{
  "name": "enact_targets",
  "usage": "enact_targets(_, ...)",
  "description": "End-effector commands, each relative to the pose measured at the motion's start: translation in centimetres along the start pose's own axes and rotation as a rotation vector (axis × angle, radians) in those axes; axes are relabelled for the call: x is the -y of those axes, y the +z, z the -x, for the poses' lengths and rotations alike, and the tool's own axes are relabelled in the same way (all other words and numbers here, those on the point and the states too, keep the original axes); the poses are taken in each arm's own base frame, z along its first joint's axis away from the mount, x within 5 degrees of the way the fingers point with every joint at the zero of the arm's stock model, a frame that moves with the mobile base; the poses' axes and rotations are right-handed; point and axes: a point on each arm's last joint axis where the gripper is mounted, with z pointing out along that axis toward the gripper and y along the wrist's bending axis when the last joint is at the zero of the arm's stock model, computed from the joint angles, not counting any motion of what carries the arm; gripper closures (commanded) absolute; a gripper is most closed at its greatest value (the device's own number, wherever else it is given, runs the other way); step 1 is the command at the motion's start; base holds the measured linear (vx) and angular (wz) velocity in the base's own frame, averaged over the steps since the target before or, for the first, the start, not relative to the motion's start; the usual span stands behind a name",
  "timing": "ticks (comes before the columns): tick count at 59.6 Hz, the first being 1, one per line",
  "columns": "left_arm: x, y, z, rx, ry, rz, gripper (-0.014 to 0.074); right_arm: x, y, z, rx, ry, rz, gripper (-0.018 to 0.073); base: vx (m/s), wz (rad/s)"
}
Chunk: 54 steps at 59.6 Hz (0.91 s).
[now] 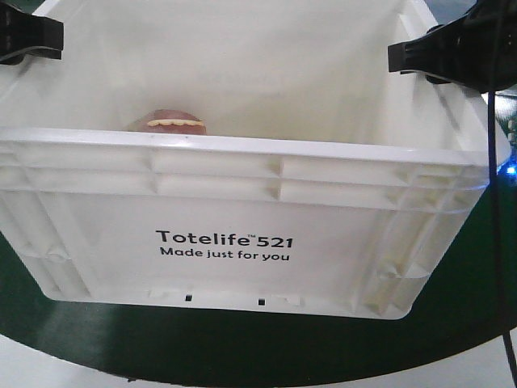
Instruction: Place moving items into box and shelve
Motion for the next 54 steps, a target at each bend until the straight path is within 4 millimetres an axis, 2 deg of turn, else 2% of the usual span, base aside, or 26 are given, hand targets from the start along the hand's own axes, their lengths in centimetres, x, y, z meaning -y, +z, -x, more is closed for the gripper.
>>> enact_targets(1, 1.70, -2.95, 2.14, 0.214, -0.048, -0.132, 0.0603, -0.81, -2.55, 2.60, 0.233, 0.034, 0.080, 0.0565, 0.00, 0.00)
enact_targets(54, 1.69, -2.93, 2.02, 0.201, -0.048, -0.131, 0.0603, -0.80, -2.48, 2.49, 0.221, 0.034, 0.079, 0.0565, 0.00, 0.00)
